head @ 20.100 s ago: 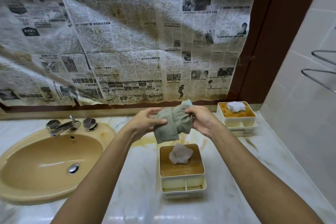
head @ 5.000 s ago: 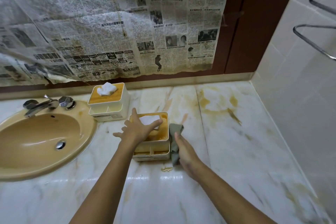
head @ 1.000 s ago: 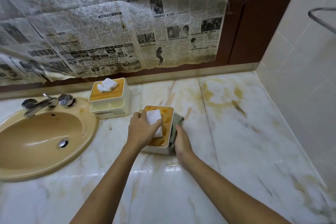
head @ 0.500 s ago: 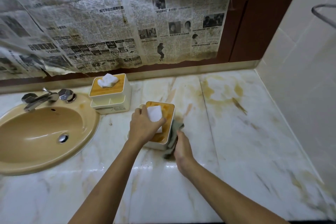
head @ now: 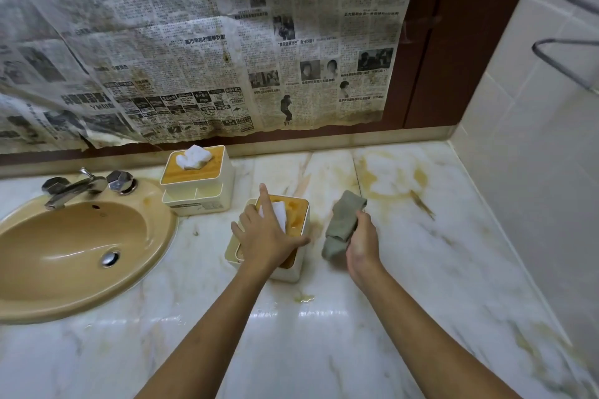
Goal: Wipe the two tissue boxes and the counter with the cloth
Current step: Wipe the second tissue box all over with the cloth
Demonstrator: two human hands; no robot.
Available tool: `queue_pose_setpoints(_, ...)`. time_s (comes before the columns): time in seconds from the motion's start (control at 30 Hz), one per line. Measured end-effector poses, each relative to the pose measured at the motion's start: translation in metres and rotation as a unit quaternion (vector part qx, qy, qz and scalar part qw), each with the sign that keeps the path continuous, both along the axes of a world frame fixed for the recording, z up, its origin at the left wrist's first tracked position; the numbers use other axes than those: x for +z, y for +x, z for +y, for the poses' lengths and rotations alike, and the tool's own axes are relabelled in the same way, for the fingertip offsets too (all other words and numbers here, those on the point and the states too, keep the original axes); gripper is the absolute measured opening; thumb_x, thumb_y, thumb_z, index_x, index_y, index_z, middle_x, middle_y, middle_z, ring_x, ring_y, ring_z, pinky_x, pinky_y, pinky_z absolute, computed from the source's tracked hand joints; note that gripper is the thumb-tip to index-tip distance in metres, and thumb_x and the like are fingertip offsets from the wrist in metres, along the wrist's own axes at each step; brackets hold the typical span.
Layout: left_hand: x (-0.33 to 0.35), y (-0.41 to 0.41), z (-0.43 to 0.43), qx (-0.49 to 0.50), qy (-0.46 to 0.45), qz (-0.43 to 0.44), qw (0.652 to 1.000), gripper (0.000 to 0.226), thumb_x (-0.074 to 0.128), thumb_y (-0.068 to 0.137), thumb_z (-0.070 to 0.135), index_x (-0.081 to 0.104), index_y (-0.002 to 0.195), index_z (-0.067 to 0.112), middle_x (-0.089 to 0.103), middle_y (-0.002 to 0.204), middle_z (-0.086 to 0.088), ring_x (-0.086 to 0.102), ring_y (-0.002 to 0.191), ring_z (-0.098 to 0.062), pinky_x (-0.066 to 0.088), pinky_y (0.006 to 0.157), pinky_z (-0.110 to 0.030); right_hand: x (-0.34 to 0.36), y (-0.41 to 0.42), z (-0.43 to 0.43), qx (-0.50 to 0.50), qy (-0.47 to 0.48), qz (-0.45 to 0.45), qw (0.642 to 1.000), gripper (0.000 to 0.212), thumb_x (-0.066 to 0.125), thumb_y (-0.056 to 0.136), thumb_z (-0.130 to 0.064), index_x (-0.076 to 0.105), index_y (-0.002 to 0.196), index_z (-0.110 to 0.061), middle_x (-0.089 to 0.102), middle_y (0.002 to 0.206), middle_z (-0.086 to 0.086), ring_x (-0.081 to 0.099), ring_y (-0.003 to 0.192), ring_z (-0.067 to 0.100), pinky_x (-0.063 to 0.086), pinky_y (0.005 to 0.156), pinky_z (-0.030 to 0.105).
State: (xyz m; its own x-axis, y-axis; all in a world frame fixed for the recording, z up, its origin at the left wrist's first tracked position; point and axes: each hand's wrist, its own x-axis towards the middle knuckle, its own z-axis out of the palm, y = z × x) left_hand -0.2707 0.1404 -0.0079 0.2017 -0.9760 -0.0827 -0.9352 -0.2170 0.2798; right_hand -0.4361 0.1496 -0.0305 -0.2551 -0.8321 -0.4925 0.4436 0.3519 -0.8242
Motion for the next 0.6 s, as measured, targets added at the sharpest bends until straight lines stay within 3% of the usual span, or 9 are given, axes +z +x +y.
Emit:
queue_pose_setpoints(0.17, 0.004, 0.022, -0.019, -0.096, 0.034, 0.025, 0.994, 0.155, 0.088, 0.046, 0.064, -0.019, 0.154, 0.035, 0.035, 0.147, -0.009, 0.036, 0.132, -0.031, 0.032, 0.107, -0.047, -0.008, -0.014, 0.013, 0.018, -0.004, 0.021, 1.0, 0.034, 0.037, 0.103, -0.032, 0.068, 0.097, -0.02, 0.068, 0.096, 0.002, 0.061, 0.088, 0.017, 0.045, 0.083, 0.034)
queue_pose_setpoints(0.37, 0.024, 0.055, -0.037, -0.285, 0.113, 0.002, 0.952, 0.155, 0.093, 0.045, 0.055, -0.022, 0.149, 0.051, 0.027, 0.157, 0.002, 0.02, 0.143, -0.028, 0.015, 0.118, -0.049, -0.006, -0.012, 0.016, 0.049, -0.009, 0.03, 0.998, 0.035, 0.038, 0.103, -0.031, 0.068, 0.091, -0.019, 0.068, 0.092, 0.002, 0.061, 0.085, 0.016, 0.045, 0.082, 0.034)
queue_pose_setpoints(0.6, 0.028, 0.044, -0.039, -0.239, 0.083, -0.021, 0.967, 0.146, 0.082, 0.048, 0.074, -0.016, 0.152, 0.046, 0.038, 0.149, -0.006, 0.02, 0.146, -0.027, 0.002, 0.119, -0.054, -0.006, 0.006, 0.019, 0.09, -0.015, 0.035, 0.995, 0.039, 0.036, 0.104, -0.03, 0.07, 0.092, -0.015, 0.071, 0.09, 0.001, 0.063, 0.086, 0.015, 0.046, 0.081, 0.032)
